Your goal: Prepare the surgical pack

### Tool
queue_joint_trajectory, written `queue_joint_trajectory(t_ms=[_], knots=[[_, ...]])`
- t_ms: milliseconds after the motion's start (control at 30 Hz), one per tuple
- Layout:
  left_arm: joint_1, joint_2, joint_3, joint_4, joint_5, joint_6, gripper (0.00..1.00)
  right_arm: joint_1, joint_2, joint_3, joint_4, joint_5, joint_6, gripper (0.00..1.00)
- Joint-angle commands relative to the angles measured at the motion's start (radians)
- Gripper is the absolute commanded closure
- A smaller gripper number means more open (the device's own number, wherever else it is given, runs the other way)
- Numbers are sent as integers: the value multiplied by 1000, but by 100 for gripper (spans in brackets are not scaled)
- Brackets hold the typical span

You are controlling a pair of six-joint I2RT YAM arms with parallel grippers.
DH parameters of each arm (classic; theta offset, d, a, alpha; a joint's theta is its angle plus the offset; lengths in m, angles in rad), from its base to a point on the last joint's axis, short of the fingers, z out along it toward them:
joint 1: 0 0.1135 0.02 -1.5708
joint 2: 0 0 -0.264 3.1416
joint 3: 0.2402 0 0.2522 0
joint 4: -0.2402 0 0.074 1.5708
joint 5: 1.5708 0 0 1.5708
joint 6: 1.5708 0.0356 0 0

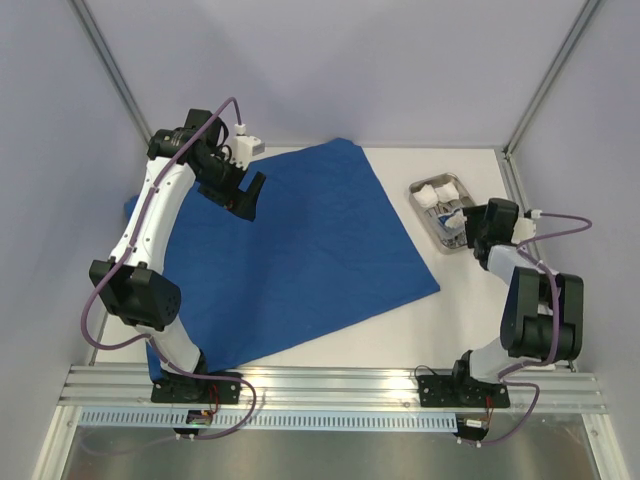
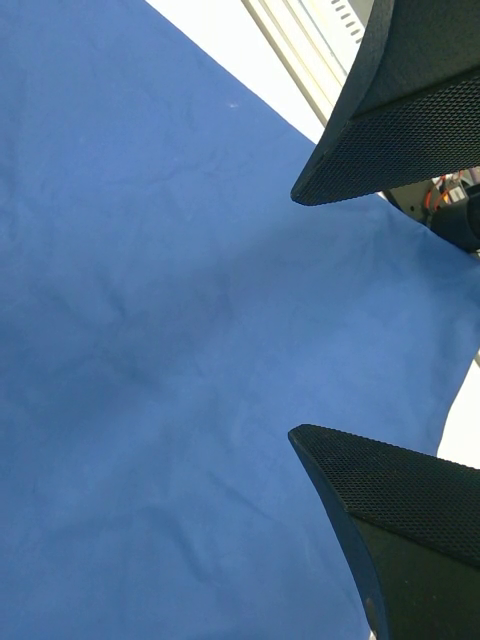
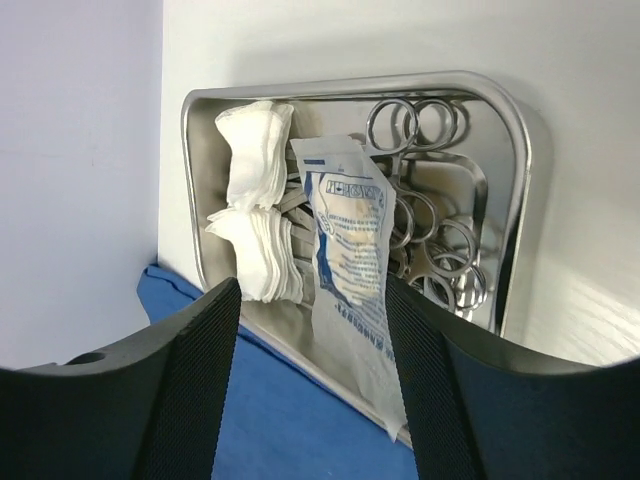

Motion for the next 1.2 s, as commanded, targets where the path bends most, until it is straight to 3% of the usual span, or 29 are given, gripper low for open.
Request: queue_joint_trajectory(t_ms=[0,100,167,233,267,333,433,500,600,733,900,1167], knots=[[3,6,32,-83,22,-8,0,0,-99,34,-172,77,-40,37],[3,9,35,-87,29,-8,0,8,-154,61,-183,103,-154,38],[3,10,35,-84,31,-8,0,25,-147,110,-186,57,-315,40],[3,13,35,-83,32,-9,0,63,-87,254,-339,31,-553,41],[3,14,35,-84,32,-11,0,74,-59,299,-358,-68,-728,43],[3,14,37,-84,37,-11,0,106,34,426,-465,-224,-869,44],[3,12,32,-84,37,-12,0,132,186,631,-744,-201,-1060,48],[3,9,26,-83,37,-11,0,134,284,720,-908,-169,-1098,53],[2,-2,11,-79,40,-8,0,151,311,779,-956,-217,-1187,53],[2,1,5,-79,36,-8,0,224,321,791,-981,-207,-1307,51],[0,4,12,-83,45,-9,0,243,383,807,-989,-148,-1333,50],[0,0,-14,-66,13,-2,0,267,458,836,-969,-67,-1382,56]])
